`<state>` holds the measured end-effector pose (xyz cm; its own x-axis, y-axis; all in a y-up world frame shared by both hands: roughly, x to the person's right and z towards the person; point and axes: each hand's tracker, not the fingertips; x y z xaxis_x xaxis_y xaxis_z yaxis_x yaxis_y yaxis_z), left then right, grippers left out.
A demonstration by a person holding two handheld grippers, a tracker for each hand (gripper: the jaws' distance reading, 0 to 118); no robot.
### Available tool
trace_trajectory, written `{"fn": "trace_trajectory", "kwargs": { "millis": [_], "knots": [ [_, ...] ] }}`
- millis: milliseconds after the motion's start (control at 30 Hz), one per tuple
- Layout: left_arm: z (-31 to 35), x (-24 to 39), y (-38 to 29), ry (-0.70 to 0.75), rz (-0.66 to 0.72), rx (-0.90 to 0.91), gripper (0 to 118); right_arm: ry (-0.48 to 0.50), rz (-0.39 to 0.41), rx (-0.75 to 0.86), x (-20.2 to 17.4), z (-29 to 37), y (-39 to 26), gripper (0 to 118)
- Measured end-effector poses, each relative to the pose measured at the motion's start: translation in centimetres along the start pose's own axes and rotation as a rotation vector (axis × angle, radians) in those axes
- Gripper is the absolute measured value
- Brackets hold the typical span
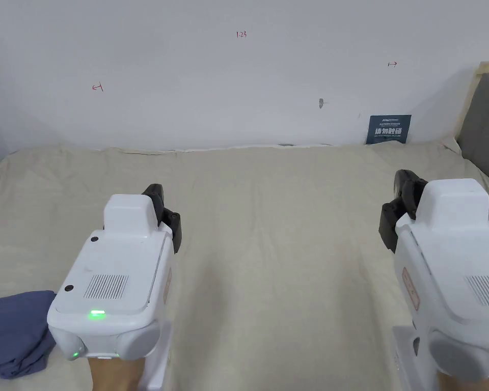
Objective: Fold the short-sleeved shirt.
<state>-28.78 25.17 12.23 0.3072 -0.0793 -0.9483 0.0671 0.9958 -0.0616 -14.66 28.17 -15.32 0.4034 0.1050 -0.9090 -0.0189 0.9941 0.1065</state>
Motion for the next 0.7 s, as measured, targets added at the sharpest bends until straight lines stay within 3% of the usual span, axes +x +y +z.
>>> {"fn": "trace_trajectory", "kwargs": {
  "millis": [700],
  "knots": [
    [0.08,0.29,0.12,-0.019,0.002,-0.007,2,-0.001,0.004,0.001,-0.16,0.07,0.15,1]
  ]
}}
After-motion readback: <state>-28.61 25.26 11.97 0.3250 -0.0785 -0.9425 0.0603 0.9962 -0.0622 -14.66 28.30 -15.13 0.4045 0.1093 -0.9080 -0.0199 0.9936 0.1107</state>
